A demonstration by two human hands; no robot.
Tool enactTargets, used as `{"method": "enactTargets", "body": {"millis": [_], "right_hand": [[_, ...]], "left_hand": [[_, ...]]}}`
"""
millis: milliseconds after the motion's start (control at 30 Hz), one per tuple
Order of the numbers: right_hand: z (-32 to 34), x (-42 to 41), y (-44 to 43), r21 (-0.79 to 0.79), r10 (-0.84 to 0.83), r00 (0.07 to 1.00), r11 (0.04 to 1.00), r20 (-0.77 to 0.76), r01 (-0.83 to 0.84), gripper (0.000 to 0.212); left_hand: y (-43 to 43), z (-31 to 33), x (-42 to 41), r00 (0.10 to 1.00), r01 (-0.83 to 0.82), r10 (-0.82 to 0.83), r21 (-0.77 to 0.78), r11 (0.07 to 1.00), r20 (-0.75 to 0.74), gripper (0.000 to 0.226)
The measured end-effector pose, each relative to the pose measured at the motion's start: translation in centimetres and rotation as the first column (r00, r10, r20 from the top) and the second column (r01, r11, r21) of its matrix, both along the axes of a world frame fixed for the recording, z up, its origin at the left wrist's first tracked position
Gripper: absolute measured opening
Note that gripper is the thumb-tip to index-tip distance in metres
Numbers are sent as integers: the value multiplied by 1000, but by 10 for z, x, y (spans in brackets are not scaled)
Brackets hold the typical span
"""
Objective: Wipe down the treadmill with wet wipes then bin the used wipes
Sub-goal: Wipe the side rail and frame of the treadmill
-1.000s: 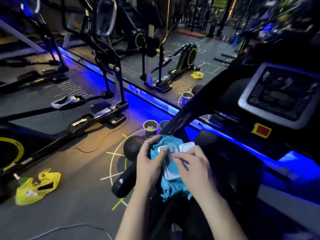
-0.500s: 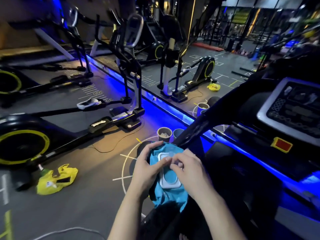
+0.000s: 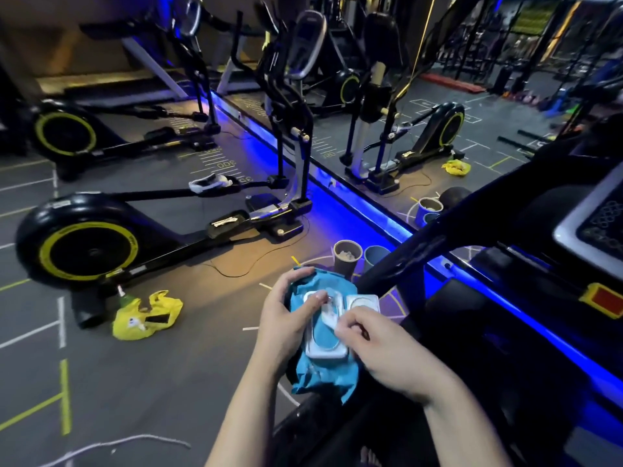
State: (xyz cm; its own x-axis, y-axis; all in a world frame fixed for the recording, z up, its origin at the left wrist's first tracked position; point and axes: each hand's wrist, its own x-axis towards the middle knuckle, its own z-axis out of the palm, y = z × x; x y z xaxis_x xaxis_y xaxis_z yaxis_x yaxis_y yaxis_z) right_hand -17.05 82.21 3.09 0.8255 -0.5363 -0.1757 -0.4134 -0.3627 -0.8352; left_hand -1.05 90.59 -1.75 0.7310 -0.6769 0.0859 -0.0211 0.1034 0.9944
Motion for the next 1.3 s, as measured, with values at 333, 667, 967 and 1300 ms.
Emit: {"method": "enactTargets", "body": {"millis": [333, 667, 967, 1300], "right_hand": [[20, -14, -12, 609, -473, 795, 775, 380, 169, 36], [-19, -52, -73, 866, -923, 372, 263, 98, 426, 25], [-122, -63, -103, 723, -891, 436, 216, -130, 657, 18], [-155, 22, -126, 466, -931, 365, 313, -23, 827, 18]], "left_hand": [[-5, -19, 10, 983, -139, 146, 67, 988, -114, 36], [5, -40, 34, 865, -451, 473, 155, 879, -169, 32], [-5, -51, 39, 808, -524, 551, 175, 834, -208, 38], [-17, -62, 33, 738, -648, 668, 180, 740, -94, 39]]}}
